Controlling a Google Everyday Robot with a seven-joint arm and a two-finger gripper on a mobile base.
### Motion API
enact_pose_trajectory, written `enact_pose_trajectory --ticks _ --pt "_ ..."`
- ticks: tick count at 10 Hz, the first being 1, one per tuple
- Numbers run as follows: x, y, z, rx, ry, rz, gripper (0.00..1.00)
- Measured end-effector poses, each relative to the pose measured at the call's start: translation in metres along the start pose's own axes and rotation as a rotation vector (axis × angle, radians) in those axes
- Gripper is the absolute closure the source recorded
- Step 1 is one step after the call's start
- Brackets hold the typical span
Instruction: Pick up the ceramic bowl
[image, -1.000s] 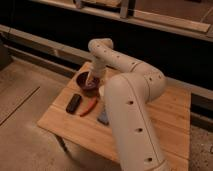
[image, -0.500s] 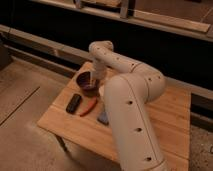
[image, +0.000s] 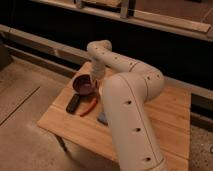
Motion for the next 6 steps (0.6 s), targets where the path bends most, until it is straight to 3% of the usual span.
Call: enact_pose_trajectory --ticks 6 --pt "-0.003 0.004 -0.063 0.019 -0.117 0.015 1.0"
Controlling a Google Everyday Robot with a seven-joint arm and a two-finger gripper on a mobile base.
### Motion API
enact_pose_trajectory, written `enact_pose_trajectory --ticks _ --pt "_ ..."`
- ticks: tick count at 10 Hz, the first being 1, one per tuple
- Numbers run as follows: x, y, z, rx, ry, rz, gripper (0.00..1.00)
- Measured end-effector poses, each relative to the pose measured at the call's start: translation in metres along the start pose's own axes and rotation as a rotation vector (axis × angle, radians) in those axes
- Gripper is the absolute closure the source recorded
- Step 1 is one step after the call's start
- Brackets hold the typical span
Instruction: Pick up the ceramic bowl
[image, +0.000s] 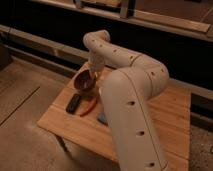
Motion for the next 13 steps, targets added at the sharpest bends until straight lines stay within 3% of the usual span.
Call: enact_pose_trajectory --ticks 4,8,13 --pt "0.008 0.006 -0.039 0.008 -0.066 -0.002 1.0" --pt "0.03 0.013 -0.07 0.042 -0.109 0.007 1.0" --pt "0.031 0.012 -0.072 0.048 -0.111 0.01 1.0"
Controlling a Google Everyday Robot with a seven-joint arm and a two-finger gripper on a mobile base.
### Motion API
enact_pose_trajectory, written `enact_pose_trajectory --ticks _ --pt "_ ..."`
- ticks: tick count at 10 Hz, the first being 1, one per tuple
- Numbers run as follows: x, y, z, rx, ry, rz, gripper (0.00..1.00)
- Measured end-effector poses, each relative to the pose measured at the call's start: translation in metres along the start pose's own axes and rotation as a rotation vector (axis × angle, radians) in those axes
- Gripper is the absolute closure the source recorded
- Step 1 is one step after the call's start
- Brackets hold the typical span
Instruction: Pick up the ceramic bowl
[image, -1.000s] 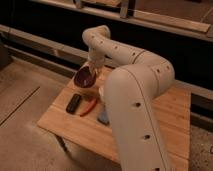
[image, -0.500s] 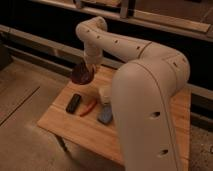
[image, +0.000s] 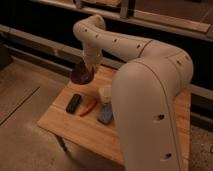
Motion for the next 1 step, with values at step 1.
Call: enact_pose_trajectory --ticks 1 --pt "-0.0001 0.0 -0.0001 0.0 0.0 0.0 1.0"
